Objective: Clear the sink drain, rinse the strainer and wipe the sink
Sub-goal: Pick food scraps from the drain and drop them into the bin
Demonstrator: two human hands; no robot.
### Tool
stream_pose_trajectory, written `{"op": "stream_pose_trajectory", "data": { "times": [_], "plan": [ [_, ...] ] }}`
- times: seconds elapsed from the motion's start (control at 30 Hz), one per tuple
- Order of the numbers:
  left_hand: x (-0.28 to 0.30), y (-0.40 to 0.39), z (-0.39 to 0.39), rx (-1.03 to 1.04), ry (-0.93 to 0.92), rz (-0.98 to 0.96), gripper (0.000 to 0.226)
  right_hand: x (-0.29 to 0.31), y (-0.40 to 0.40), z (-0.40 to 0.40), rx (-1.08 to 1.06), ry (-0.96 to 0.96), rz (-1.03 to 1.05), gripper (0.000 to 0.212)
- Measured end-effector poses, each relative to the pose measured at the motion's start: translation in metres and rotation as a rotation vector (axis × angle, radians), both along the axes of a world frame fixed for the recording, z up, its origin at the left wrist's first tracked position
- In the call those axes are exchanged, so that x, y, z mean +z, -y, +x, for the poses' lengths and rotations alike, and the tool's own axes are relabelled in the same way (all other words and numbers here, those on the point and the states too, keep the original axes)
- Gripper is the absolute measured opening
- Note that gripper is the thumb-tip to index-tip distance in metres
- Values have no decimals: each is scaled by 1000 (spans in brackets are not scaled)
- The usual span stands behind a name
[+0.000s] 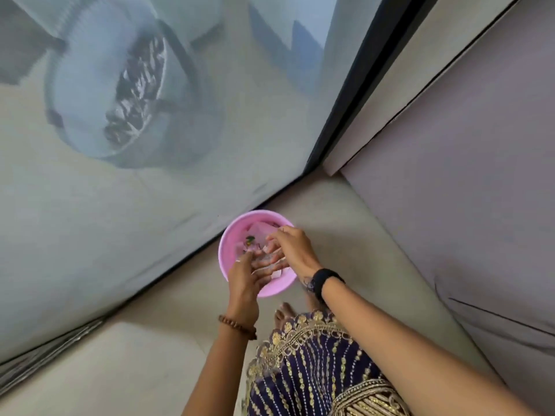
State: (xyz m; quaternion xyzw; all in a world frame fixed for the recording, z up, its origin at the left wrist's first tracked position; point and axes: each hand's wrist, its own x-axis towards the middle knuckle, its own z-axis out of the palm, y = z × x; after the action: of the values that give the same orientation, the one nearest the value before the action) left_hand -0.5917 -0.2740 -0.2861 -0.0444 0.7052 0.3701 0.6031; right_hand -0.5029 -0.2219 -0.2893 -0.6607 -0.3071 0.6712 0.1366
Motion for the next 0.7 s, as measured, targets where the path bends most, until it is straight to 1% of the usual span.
{"op": "stream_pose_trajectory", "data": {
  "times": [0.1, 0.13, 0.23, 0.33, 0.43, 0.5, 0.6, 0.7],
  "plan": [
    [96, -23, 18, 142, 121, 21, 33, 92, -12, 12, -174, -113, -17, 21],
    [133, -30, 26, 155, 160, 51, 34, 127, -16, 17, -220, -170, -15, 21],
    [237, -47, 54, 178, 331, 231, 40, 231, -28, 42, -345, -370, 8, 22],
    [325, -57, 85, 136, 487, 358, 35, 329, -31, 82, -420, -530, 120, 21],
    [398, -65, 124, -12, 588, 456, 36, 412, -24, 134, -480, -608, 256, 22],
    [436, -68, 153, -138, 651, 518, 39, 451, -16, 168, -526, -609, 345, 24],
    [481, -74, 209, -343, 688, 580, 40, 491, -2, 223, -633, -569, 478, 25],
    [509, -78, 271, -525, 735, 587, 40, 514, 11, 277, -756, -509, 562, 23]
  ]
}}
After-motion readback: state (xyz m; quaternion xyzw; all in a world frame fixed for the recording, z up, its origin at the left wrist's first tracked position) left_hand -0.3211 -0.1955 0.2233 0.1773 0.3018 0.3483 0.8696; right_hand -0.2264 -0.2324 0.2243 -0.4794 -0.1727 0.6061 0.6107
